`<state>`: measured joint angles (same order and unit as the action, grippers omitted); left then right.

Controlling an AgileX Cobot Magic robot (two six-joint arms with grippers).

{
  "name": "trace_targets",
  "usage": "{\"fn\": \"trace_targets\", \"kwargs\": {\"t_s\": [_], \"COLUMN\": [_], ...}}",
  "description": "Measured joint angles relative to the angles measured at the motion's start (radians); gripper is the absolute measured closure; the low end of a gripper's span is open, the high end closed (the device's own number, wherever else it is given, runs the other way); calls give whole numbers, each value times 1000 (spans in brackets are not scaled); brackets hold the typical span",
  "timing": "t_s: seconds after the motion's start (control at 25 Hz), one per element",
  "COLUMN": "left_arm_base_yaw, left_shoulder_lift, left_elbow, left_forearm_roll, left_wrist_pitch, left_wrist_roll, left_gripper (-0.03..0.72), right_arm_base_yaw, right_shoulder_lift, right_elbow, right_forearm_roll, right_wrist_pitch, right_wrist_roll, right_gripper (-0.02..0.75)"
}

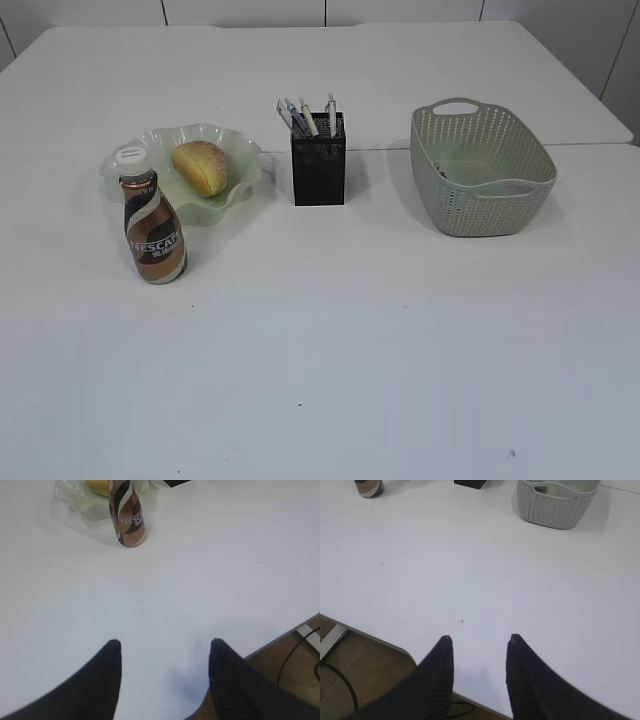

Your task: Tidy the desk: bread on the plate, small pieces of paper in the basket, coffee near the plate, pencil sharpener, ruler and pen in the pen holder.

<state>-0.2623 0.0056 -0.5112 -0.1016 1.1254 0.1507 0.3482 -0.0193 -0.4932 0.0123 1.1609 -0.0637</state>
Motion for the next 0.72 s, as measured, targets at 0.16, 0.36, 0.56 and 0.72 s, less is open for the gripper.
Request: {"fn": "trace_targets", "kwargs": {"t_s": [0.16, 0.36, 0.56, 0.72], "left_arm_base_yaw": [17, 159, 253, 268], "left_shoulder_lift": [0, 0, 0, 0], "left_elbow": [0, 0, 0, 0], "left_forearm_roll": [-1, -2, -2, -2], "left_wrist_pitch": [-2, -2, -2, -2], "left_wrist_roll": [0, 0, 0, 0], "left_gripper": [294, 305, 306, 320], "right_arm_base_yaw": [-48, -200, -338, -349], "right_shoulder_lift": [0, 0, 0, 0], "right_elbow": [0, 0, 0, 0], "right_forearm_roll": [-2, -2, -2, -2], "right_wrist_pitch": [0, 0, -2, -2], "right_wrist_roll": [1, 1, 1, 1], "right_gripper": [447, 447, 447, 447]}}
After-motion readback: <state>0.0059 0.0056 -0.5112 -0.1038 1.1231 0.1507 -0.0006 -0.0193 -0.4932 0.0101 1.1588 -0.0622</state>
